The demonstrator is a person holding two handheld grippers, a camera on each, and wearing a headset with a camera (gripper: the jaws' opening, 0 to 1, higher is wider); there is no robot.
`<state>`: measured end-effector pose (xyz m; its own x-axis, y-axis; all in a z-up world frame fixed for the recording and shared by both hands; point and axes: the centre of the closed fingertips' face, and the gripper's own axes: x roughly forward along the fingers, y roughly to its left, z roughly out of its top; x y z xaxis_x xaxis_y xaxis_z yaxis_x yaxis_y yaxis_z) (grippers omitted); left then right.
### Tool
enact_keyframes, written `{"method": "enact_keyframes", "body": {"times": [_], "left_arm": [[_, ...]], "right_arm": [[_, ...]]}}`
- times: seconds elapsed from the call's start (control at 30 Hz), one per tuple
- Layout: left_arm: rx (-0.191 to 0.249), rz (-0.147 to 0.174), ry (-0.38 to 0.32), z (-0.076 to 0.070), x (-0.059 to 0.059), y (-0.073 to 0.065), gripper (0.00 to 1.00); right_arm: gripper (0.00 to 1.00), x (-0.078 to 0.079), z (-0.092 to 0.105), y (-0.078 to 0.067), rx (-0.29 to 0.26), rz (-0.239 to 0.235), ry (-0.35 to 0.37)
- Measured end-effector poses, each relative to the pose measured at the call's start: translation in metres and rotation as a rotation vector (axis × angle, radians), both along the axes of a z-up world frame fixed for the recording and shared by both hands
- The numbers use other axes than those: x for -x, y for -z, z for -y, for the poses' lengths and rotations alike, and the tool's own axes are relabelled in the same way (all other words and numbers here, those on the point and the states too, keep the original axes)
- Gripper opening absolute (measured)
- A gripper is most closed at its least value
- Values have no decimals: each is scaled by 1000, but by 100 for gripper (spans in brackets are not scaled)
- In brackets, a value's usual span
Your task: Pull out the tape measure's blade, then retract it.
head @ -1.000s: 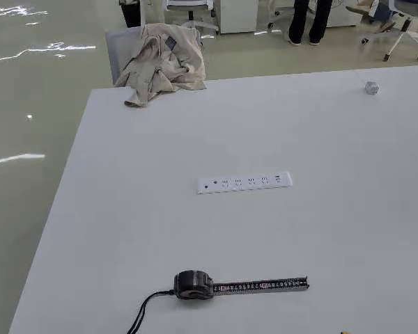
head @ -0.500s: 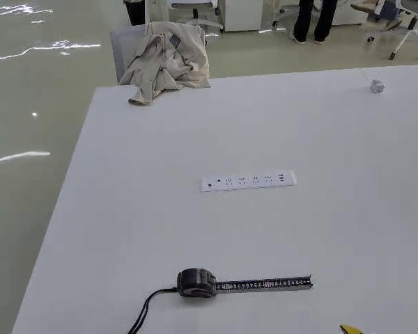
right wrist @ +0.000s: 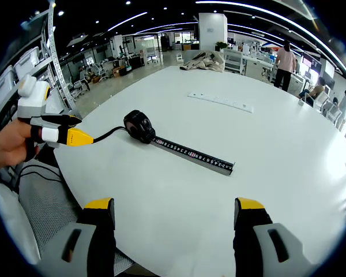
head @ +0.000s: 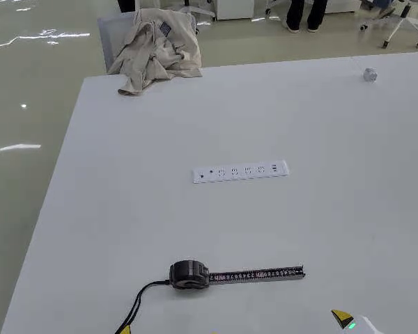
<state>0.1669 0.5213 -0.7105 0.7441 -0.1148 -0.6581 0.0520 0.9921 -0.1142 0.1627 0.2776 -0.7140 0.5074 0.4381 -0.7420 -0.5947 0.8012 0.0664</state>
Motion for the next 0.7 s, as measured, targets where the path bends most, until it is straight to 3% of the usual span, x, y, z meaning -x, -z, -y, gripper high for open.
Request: {"method": "enact_keyframes", "body": {"times": [0.7], "left_arm": [[19, -5, -30, 4, -16, 11, 97]], "right_arm": [[86, -27, 8, 18, 42, -1, -41]]}}
